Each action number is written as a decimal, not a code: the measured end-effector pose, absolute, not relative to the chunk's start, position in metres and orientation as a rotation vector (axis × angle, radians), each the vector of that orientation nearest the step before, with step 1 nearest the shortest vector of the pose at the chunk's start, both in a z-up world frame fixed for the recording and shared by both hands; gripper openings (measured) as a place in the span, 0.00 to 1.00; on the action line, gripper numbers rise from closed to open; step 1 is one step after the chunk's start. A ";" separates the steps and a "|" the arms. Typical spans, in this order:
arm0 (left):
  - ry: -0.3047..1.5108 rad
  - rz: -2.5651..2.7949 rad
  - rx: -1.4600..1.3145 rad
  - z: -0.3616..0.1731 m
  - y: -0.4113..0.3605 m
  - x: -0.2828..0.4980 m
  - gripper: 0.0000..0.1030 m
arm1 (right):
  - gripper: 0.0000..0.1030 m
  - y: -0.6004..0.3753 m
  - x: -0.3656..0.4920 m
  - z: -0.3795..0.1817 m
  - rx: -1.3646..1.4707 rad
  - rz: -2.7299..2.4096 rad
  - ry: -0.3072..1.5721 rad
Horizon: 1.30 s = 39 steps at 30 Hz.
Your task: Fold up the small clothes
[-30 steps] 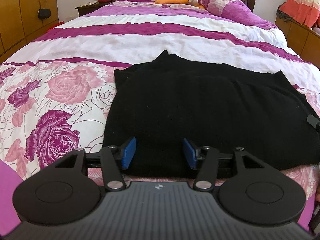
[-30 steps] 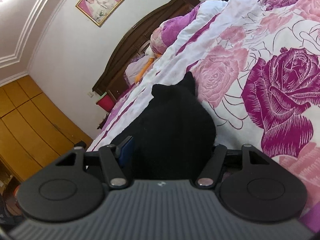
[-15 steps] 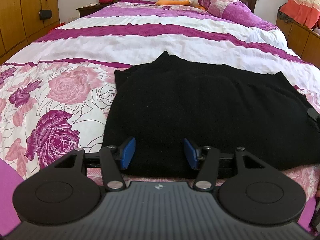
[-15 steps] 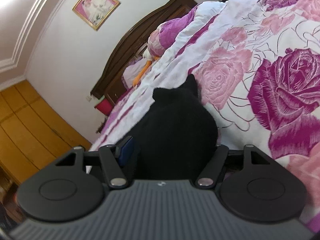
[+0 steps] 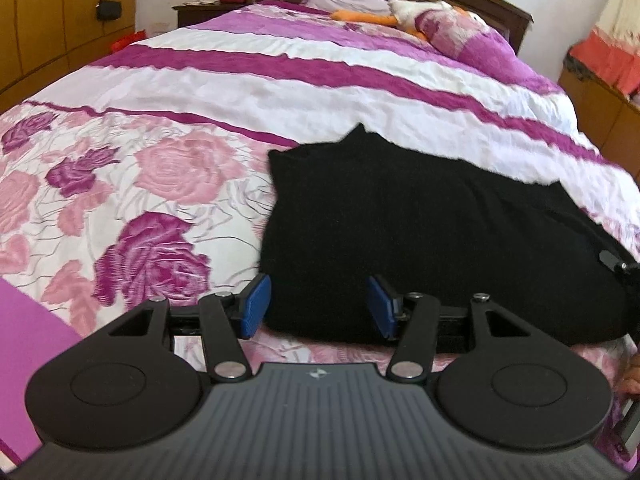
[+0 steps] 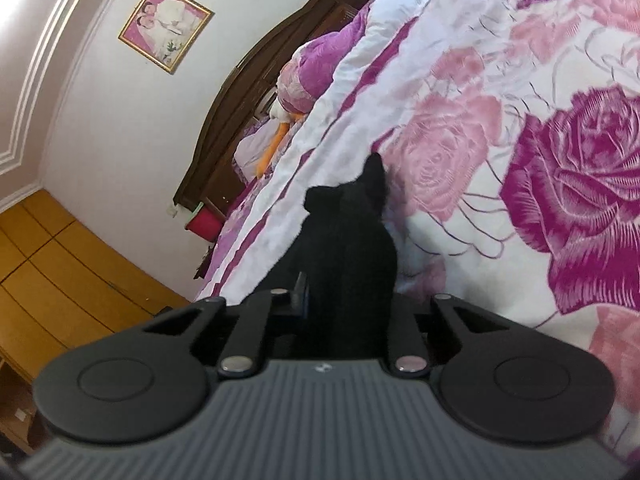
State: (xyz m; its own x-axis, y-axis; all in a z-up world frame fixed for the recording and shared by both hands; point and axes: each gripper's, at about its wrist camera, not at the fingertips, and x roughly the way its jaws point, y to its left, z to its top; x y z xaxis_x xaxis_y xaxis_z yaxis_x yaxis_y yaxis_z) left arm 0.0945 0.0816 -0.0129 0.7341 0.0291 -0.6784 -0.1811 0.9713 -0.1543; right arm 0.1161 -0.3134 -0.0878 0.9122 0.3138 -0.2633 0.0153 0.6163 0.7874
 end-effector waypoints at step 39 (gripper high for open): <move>0.633 0.229 -0.367 -0.013 0.185 0.059 0.58 | 0.11 -0.038 0.139 -0.024 0.057 0.551 0.524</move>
